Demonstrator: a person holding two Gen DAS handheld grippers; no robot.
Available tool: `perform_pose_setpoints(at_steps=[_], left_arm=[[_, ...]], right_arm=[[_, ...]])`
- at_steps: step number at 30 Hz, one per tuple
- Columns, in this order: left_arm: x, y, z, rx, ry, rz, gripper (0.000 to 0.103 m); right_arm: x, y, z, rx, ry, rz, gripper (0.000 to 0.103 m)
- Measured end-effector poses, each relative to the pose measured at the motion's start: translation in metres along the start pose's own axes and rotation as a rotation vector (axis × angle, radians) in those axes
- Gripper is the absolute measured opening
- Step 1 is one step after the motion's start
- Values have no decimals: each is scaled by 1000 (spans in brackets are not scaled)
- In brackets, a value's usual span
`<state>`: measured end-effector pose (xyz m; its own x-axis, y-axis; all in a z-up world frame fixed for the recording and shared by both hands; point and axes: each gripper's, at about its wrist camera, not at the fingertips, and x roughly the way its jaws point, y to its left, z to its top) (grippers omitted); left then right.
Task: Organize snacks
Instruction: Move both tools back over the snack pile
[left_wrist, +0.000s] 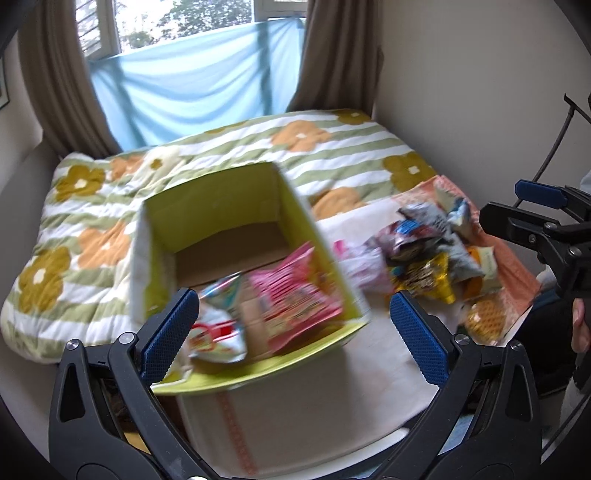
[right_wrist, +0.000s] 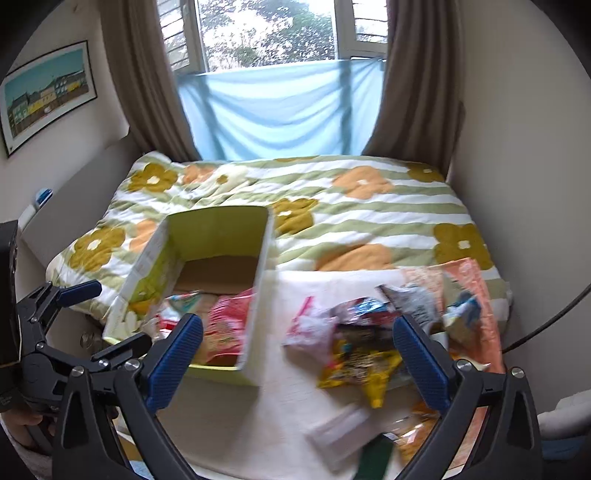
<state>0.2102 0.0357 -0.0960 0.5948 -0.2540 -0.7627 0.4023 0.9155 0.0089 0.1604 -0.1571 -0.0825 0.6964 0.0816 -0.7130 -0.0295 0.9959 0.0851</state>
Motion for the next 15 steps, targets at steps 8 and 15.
perform_pose_setpoints(at_steps=[8, 15], left_arm=[[48, -86, 46, 9, 42, -9, 103], [106, -151, 96, 42, 79, -31, 103]], right_arm=[[15, -104, 10, -14, 50, -32, 102], [48, -185, 14, -35, 127, -52, 102]])
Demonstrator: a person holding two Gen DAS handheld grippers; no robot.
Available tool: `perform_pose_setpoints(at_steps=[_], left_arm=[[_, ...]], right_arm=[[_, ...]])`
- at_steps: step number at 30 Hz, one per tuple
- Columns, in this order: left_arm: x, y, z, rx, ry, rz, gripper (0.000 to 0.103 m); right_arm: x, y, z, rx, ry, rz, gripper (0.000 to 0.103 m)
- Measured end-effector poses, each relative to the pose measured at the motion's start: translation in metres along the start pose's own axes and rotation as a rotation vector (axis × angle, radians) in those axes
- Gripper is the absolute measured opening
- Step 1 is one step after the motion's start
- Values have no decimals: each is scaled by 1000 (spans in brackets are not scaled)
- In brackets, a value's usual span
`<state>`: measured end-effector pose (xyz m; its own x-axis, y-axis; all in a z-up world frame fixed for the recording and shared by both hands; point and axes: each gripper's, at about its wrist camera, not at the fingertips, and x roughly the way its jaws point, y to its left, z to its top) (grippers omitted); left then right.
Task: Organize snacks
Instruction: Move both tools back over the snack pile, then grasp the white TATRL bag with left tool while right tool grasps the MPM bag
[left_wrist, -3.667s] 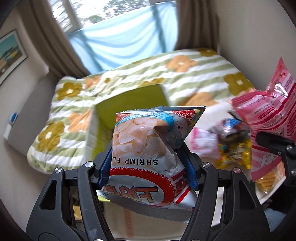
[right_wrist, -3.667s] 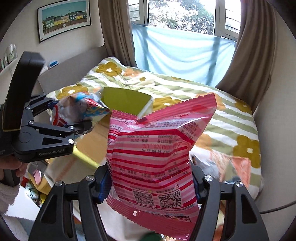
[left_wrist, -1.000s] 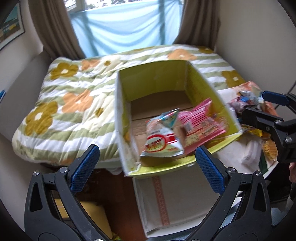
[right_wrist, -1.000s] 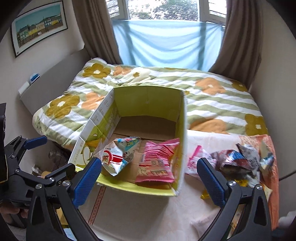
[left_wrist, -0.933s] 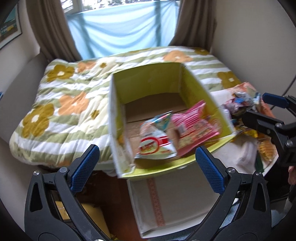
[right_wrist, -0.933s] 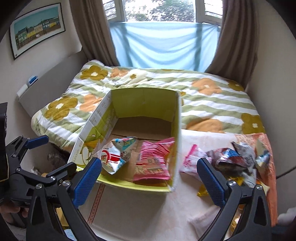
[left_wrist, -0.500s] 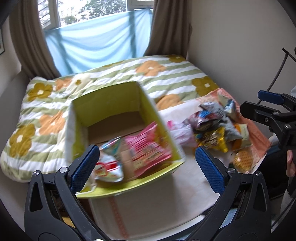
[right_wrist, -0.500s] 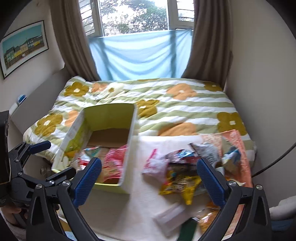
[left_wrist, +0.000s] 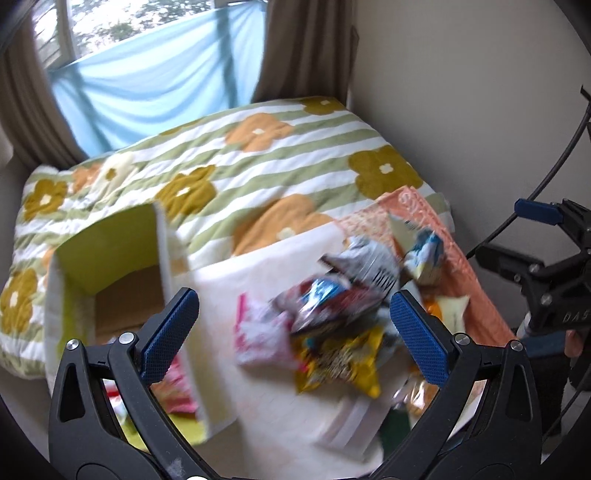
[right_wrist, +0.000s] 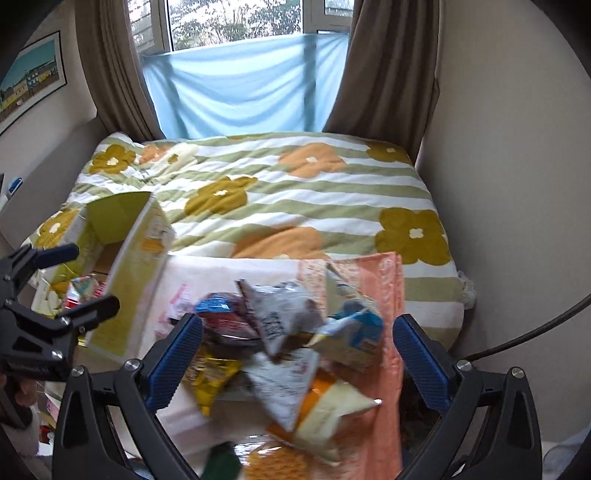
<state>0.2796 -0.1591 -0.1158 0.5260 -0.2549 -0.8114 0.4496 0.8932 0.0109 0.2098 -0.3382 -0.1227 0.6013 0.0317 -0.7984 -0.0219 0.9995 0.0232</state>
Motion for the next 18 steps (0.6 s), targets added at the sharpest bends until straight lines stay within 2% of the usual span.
perform_pose_setpoints(at_steps=[4, 10, 14, 18], left_arm=[[36, -36, 24, 97, 33, 6, 103], [100, -80, 48, 262, 147, -45, 103], [149, -102, 49, 377, 251, -73, 103], [188, -103, 40, 386, 345, -110, 103]], right_arm=[[33, -41, 4, -2, 56, 35, 102], [78, -75, 6, 4, 135, 74, 102], [100, -84, 4, 16, 160, 109, 102], [123, -87, 2, 31, 184, 133, 102]])
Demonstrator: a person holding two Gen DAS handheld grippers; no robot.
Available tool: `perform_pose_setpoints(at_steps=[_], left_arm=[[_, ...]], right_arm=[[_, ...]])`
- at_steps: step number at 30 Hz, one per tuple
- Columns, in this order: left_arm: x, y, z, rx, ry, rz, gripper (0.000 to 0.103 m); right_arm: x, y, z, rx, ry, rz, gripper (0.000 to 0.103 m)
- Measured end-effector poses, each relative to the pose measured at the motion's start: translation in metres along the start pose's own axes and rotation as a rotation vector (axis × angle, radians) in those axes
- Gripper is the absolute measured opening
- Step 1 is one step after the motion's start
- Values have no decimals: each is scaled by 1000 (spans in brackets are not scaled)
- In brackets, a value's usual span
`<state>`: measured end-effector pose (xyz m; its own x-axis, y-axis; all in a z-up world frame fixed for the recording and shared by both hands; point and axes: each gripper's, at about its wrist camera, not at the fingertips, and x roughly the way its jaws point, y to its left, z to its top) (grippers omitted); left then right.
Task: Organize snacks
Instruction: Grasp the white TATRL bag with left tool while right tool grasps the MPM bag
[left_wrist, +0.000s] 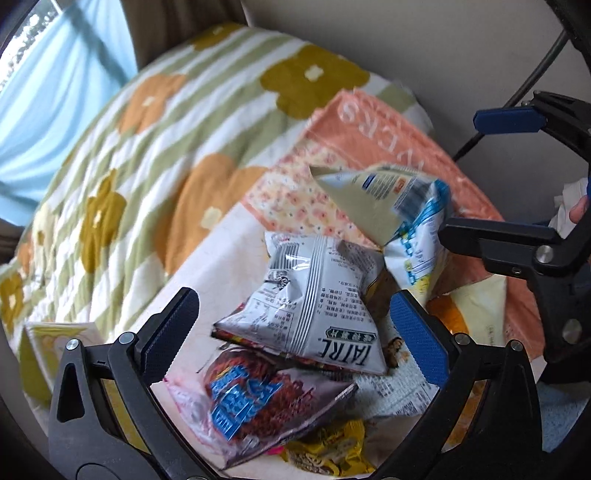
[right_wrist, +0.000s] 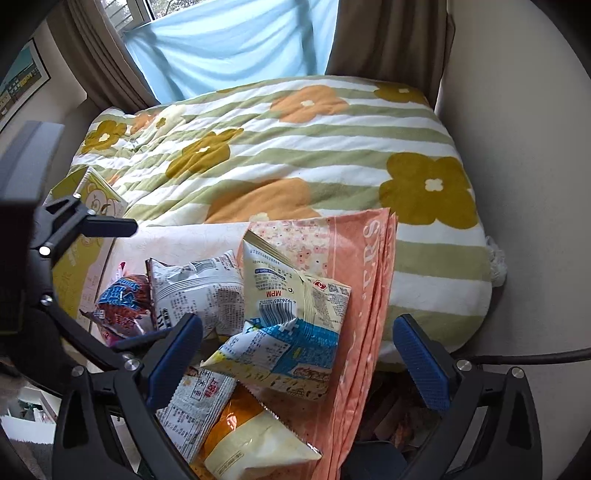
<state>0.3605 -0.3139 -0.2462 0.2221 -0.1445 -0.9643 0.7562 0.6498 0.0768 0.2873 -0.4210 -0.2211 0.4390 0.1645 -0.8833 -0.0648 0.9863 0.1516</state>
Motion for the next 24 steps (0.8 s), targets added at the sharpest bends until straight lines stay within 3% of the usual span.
perform_pose_setpoints(at_steps=[5, 11, 18, 24], left_arm=[[25, 4, -4, -22, 29, -51, 102], [39, 13, -4, -53, 34, -94, 93], [41, 18, -4, -81, 19, -161, 70], [36, 28, -9, -123, 1, -155, 60]], right_arm=[[22, -1, 2, 7, 28, 17, 99], [41, 2, 8, -4, 67, 26, 96], [56, 6, 10, -16, 108, 23, 96], [64, 4, 9, -1, 135, 13, 93]])
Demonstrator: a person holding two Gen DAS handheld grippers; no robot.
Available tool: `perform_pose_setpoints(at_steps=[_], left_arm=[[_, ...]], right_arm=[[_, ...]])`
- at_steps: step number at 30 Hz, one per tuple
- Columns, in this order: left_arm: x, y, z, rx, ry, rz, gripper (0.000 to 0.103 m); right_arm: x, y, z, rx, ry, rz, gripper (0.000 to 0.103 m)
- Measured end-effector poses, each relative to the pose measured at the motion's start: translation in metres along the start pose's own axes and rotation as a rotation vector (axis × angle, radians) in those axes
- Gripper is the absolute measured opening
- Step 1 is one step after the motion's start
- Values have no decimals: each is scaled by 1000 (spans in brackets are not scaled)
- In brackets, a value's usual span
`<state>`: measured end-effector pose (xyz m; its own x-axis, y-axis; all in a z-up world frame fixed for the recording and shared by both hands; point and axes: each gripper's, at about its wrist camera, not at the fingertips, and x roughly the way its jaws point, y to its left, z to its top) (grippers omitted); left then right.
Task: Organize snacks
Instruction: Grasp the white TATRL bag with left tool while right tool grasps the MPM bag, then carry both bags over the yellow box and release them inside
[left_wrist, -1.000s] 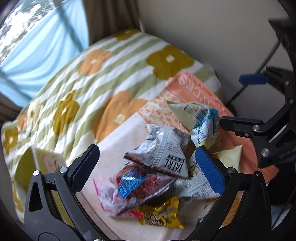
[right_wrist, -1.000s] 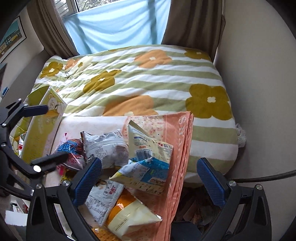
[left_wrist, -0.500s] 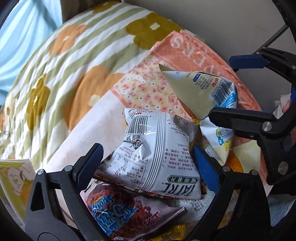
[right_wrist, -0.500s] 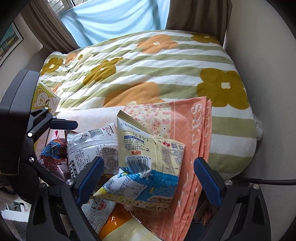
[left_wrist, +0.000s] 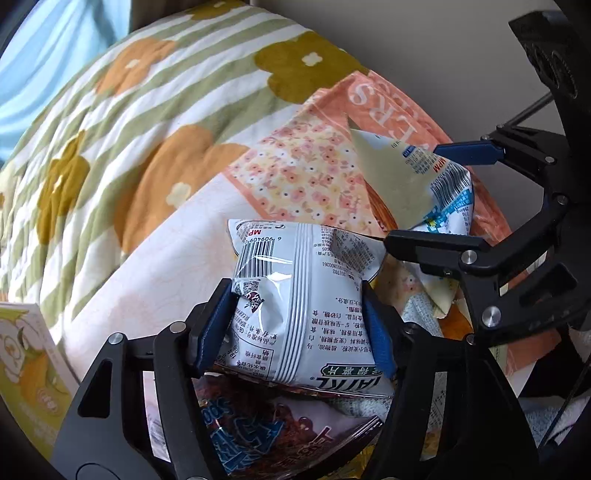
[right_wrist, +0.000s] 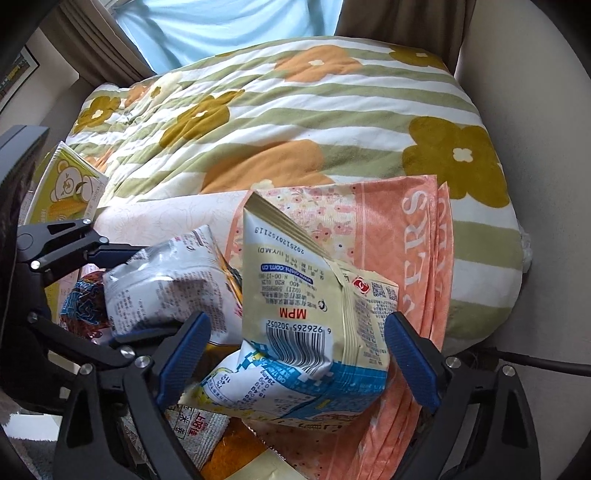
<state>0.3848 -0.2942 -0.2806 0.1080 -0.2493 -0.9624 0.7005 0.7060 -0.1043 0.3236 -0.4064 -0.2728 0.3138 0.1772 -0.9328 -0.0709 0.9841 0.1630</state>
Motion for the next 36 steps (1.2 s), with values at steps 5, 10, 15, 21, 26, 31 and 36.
perform_pose_setpoints(at_steps=[5, 10, 15, 21, 26, 31, 36], left_arm=[[-7, 15, -2, -66, -31, -5, 58], [-15, 35, -3, -172, -65, -44, 57], [-21, 45, -6, -239, -90, -72, 57], [-36, 45, -3, -261, -131, -67, 57], [-62, 38, -1, -260, -182, -58, 57], [-103, 32, -5, -261, -256, -14, 57], [-145, 26, -18, -281, -325, 25, 57]], right_arm=[[7, -4, 0, 18, 32, -22, 87], [12, -6, -3, 45, 52, -6, 74], [9, -4, -7, 57, 45, -13, 61], [-6, 3, -11, 54, 1, 7, 51], [-31, 9, -11, 50, -57, 12, 50], [-72, 18, -14, 39, -127, 7, 50], [-110, 31, -14, -1, -183, 2, 50]])
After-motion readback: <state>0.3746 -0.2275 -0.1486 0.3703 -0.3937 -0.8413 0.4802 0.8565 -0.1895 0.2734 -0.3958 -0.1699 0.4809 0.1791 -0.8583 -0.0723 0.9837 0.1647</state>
